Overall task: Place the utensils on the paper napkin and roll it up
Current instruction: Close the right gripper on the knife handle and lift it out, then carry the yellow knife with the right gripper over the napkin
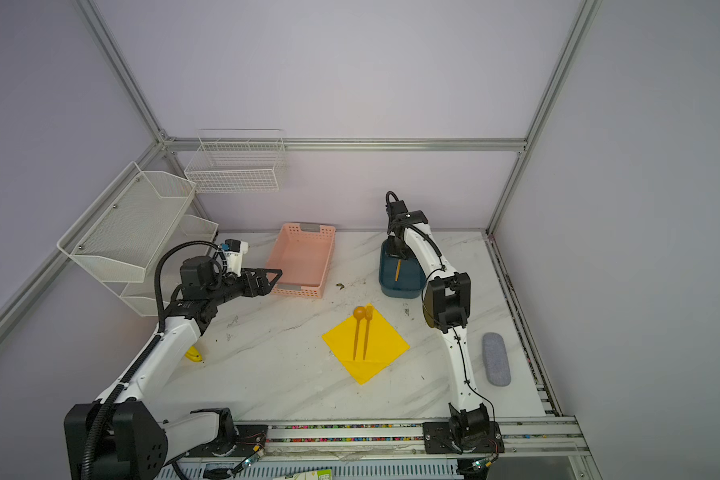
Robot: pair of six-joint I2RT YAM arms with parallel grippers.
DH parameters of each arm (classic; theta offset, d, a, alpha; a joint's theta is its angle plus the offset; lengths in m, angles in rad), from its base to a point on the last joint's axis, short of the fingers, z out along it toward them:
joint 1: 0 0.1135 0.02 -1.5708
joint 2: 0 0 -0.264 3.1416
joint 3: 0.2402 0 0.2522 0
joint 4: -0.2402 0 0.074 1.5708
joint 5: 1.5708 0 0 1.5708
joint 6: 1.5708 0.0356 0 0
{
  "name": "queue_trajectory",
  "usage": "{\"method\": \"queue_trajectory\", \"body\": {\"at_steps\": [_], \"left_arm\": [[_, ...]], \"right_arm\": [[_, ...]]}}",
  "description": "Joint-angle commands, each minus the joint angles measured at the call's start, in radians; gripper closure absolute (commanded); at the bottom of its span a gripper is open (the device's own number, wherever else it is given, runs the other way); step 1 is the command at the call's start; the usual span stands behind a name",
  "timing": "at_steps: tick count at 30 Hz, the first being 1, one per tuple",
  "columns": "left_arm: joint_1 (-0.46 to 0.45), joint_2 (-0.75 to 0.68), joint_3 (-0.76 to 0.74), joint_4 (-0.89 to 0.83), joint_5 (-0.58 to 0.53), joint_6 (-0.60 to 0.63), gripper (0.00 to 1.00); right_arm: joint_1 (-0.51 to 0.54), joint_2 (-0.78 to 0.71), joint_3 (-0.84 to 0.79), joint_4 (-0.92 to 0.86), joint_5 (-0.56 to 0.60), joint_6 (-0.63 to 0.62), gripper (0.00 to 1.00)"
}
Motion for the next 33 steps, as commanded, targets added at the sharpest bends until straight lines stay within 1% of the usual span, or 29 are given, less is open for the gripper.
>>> {"method": "queue_trajectory", "body": {"at_steps": [1,5,10,13,24,27,33], "left_arm": [[0.005,-0.024,-0.052,0.110,0.124,-0.039,0.00],[0.005,-0.034,-0.066,0.149,0.147,-0.057,0.00],[0.005,-0.044,-0.070,0.159,0.150,-0.063,0.00],[0.005,-0.045,-0.073,0.164,0.147,-0.067,0.00],[0.005,-0.039,-0.078,0.164,0.139,-0.086,0.00],[0.005,-0.031,-0.072,0.136,0.126,-0.081,0.00],[0.005,-0.032,-0.073,0.125,0.132,-0.080,0.00]], "right_arm": [[0.009,-0.072,0.012,-0.044,0.020,-0.006,0.88],[0.023,-0.100,0.006,-0.050,0.021,-0.005,0.88],[0.045,-0.131,-0.004,-0.070,0.029,-0.003,0.88],[0.063,-0.164,-0.037,-0.067,0.035,-0.004,0.88],[0.139,-0.319,-0.272,0.010,0.038,0.028,0.88],[0.161,-0.355,-0.334,0.033,0.025,0.037,0.89],[0.210,-0.420,-0.423,0.050,0.034,0.056,0.89]]}}
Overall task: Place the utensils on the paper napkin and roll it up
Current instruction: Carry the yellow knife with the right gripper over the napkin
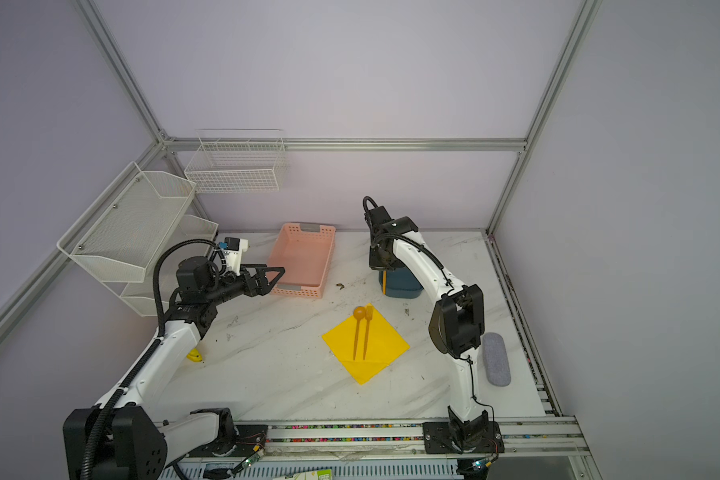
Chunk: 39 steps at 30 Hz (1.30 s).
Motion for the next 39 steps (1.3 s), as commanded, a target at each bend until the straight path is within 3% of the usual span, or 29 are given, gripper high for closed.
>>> {"method": "queue_trajectory", "body": {"at_steps": [1,21,39], "left_arm": [[0.005,-0.013,-0.040,0.010,0.004,-0.008,0.00],[0.005,-0.035,-0.036,-0.035,-0.032,0.006,0.00],[0.005,-0.065,-0.040,-0.036,-0.027,0.001,0.00]], "right_arm": [[0.025,-0.066,-0.042,0.018,0.016,0.026,0.89],[0.098,-0.361,-0.528,0.247,-0.053,0.160,0.91],[0.133,-0.417,-0.831,0.405,-0.107,0.233,0.91]]}}
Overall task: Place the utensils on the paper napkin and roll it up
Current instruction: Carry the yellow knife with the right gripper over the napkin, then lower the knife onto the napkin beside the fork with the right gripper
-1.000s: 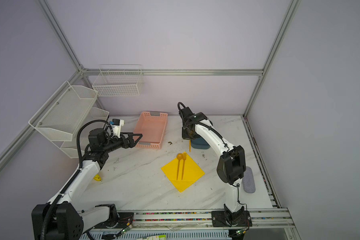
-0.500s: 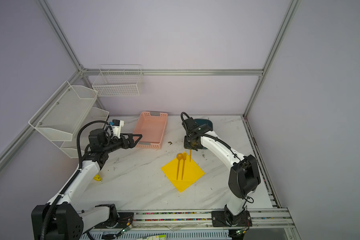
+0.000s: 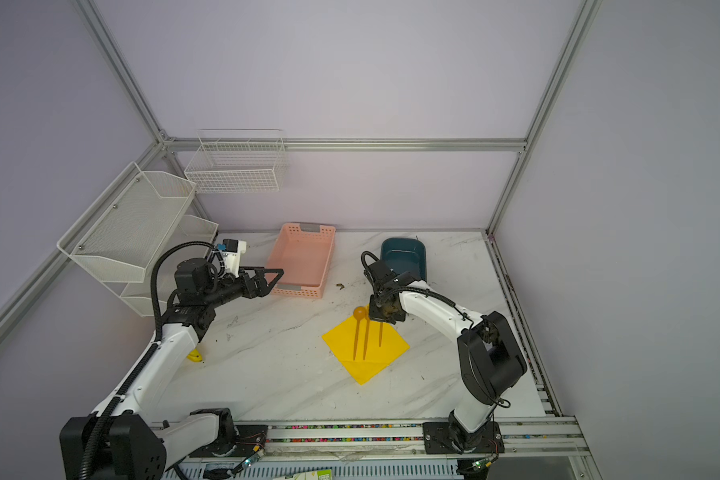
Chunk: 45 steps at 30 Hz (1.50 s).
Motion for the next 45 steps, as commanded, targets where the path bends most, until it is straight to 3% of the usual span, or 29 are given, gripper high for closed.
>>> {"method": "queue_trajectory", "body": {"at_steps": [1,45], "left_arm": [[0.005,-0.034,-0.042,0.019,0.004,-0.001,0.00],[0.005,-0.037,-0.039,0.000,-0.011,0.012,0.00]], "right_arm": [[0.010,-0.021,-0.031,0.045,-0.012,0.025,0.91],[0.034,0.160,-0.067,0.143,-0.044,0.006,0.92]]}}
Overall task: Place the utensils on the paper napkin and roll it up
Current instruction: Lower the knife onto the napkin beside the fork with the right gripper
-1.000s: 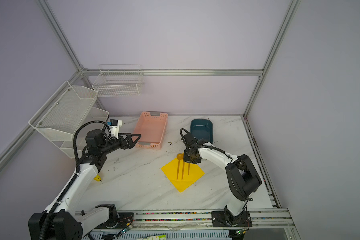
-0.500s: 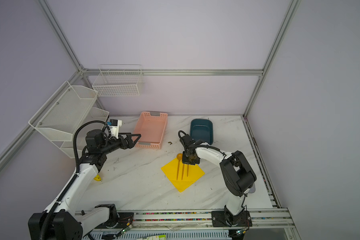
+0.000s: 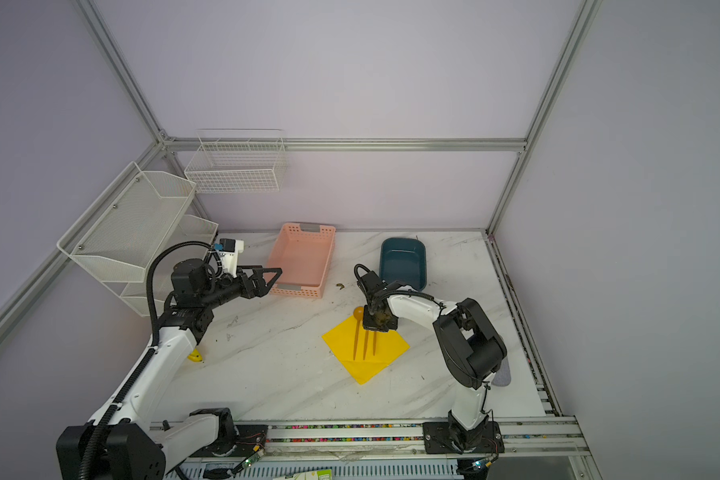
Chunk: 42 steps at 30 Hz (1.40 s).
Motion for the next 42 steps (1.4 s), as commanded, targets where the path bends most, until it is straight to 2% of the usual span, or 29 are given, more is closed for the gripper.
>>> {"method": "queue_trajectory", "body": {"at_steps": [1,42], "left_arm": [[0.005,-0.006,-0.039,0.005,0.004,0.010,0.00],[0.005,-0.010,-0.039,0.004,0.001,0.011,0.00]], "right_arm": [[0.009,0.019,-0.017,0.007,-0.002,0.006,0.92],[0.012,0.019,-0.024,0.003,-0.002,0.059,0.87]]}}
